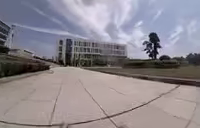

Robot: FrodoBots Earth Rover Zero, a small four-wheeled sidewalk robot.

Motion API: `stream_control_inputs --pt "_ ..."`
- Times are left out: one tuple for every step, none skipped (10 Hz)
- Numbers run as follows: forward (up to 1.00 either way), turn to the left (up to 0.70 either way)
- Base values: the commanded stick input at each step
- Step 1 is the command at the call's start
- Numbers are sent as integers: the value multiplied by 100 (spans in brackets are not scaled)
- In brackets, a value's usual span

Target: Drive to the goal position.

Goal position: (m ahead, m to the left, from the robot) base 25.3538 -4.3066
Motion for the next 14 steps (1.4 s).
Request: stream_control_inputs --pt "70 35" --pt "70 35" --pt "70 6" --pt "70 0" --pt "70 0" --pt "70 0" --pt "70 0" --pt "70 0" --pt "70 0" --pt "70 0" --pt "70 0" --pt "70 0" --pt "70 0" --pt "70 0"
